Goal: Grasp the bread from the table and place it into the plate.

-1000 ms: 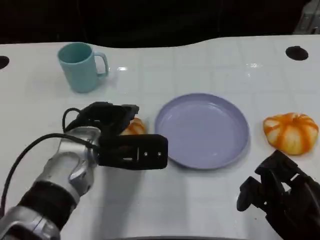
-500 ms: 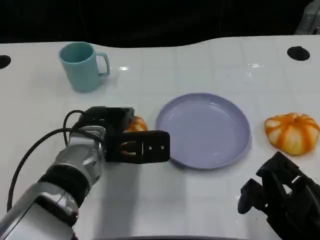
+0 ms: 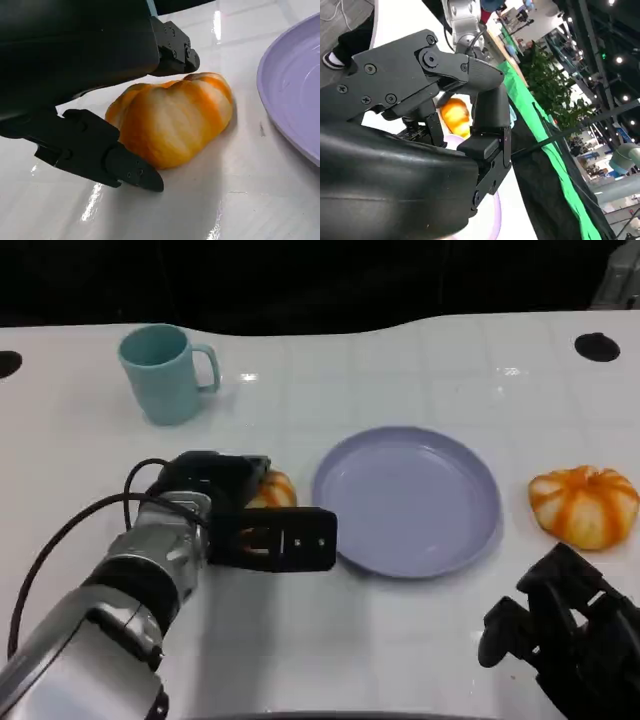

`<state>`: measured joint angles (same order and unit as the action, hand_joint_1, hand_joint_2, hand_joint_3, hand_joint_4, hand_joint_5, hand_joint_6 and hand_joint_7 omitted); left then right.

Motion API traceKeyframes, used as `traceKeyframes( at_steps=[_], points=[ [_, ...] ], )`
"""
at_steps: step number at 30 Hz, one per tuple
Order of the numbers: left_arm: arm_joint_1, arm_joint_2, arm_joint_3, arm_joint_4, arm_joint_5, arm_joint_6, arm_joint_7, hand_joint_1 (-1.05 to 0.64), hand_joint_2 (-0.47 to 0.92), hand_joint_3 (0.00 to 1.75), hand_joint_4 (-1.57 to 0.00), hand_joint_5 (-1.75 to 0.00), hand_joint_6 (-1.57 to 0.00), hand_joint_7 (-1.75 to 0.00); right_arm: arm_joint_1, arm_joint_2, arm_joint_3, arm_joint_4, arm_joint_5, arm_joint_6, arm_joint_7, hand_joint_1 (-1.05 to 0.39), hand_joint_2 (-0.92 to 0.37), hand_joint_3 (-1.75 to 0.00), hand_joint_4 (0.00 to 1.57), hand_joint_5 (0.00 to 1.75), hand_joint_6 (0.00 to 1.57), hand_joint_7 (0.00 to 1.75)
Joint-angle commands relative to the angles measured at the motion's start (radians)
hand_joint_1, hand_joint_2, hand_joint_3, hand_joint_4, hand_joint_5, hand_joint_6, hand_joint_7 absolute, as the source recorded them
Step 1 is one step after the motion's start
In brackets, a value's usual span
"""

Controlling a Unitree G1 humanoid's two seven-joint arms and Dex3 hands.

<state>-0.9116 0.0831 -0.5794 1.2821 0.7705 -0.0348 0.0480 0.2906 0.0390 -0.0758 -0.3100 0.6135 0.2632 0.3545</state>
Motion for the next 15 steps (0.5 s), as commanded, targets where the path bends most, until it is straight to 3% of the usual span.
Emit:
traceKeyframes(
  at_steps=[1, 2, 5, 6, 7, 9, 10, 11, 12, 14, 15],
  points=[
    [0.004, 0.016, 0.005, 0.027, -0.018, -0.046, 0.048, -0.26, 0.83, 0.0, -0.1, -0.04, -0.22, -0.02, 0.009, -0.016, -0.014, -0.012, 0.011, 0.004, -0.003, -0.52, -0.73, -0.65, 0.66, 1.75, 0.48, 1.61],
    [0.009, 0.017, 0.016, 0.029, -0.031, -0.061, 0.061, -0.22, 0.86, 0.01, -0.31, -0.12, -0.38, -0.04, 0.01, -0.016, -0.014, -0.014, 0.011, 0.005, -0.005, -0.53, -0.73, -0.65, 0.66, 1.75, 0.49, 1.61],
    [0.017, 0.02, 0.024, 0.035, -0.041, -0.087, 0.11, -0.19, 0.88, 0.0, -0.46, -0.13, -0.5, -0.02, 0.013, -0.015, -0.014, -0.014, 0.011, 0.004, -0.002, -0.53, -0.73, -0.64, 0.66, 1.75, 0.49, 1.61],
    [0.02, 0.023, 0.02, 0.037, -0.037, -0.093, 0.136, -0.21, 0.9, 0.05, -0.72, -0.52, -0.78, -0.1, 0.013, -0.014, -0.014, -0.012, 0.012, 0.001, 0.001, -0.53, -0.73, -0.64, 0.66, 1.75, 0.49, 1.61],
    [0.022, 0.025, 0.018, 0.038, -0.035, -0.098, 0.154, -0.22, 0.91, 0.08, -0.74, -0.99, -0.99, -0.1, 0.014, -0.013, -0.014, -0.011, 0.012, 0.0, 0.004, -0.53, -0.73, -0.64, 0.66, 1.75, 0.49, 1.61],
    [0.025, 0.03, 0.015, 0.041, -0.034, -0.109, 0.184, -0.22, 0.92, 0.1, -0.75, -1.25, -1.09, -0.09, 0.015, -0.013, -0.014, -0.01, 0.012, -0.001, 0.005, -0.53, -0.73, -0.64, 0.66, 1.75, 0.49, 1.61],
    [0.028, 0.033, 0.015, 0.043, -0.034, -0.117, 0.199, -0.23, 0.92, 0.12, -0.75, -1.49, -1.17, -0.13, 0.015, -0.014, -0.014, -0.011, 0.012, 0.0, 0.005, -0.53, -0.73, -0.64, 0.66, 1.75, 0.49, 1.61],
    [0.03, 0.036, 0.016, 0.043, -0.035, -0.124, 0.217, -0.24, 0.92, 0.15, -0.75, -1.64, -1.1, -0.41, 0.016, -0.013, -0.014, -0.011, 0.013, 0.001, 0.004, -0.53, -0.73, -0.64, 0.66, 1.75, 0.49, 1.6],
    [0.032, 0.038, 0.017, 0.044, -0.036, -0.128, 0.229, -0.24, 0.92, 0.21, -0.72, -1.69, -0.97, -0.54, 0.015, -0.013, -0.014, -0.011, 0.014, 0.002, 0.003, -0.53, -0.73, -0.64, 0.66, 1.75, 0.48, 1.6],
    [0.032, 0.039, 0.016, 0.045, -0.035, -0.132, 0.245, -0.24, 0.92, 0.26, -0.7, -1.74, -0.87, -0.63, 0.015, -0.013, -0.015, -0.011, 0.014, 0.003, 0.001, -0.53, -0.73, -0.64, 0.66, 1.75, 0.48, 1.6],
    [0.035, 0.041, 0.012, 0.044, -0.03, -0.136, 0.275, -0.24, 0.92, 0.28, -0.72, -1.74, -0.83, -0.77, 0.015, -0.014, -0.014, -0.011, 0.009, 0.001, 0.0, -0.53, -0.73, -0.64, 0.66, 1.75, 0.48, 1.6]
  ],
)
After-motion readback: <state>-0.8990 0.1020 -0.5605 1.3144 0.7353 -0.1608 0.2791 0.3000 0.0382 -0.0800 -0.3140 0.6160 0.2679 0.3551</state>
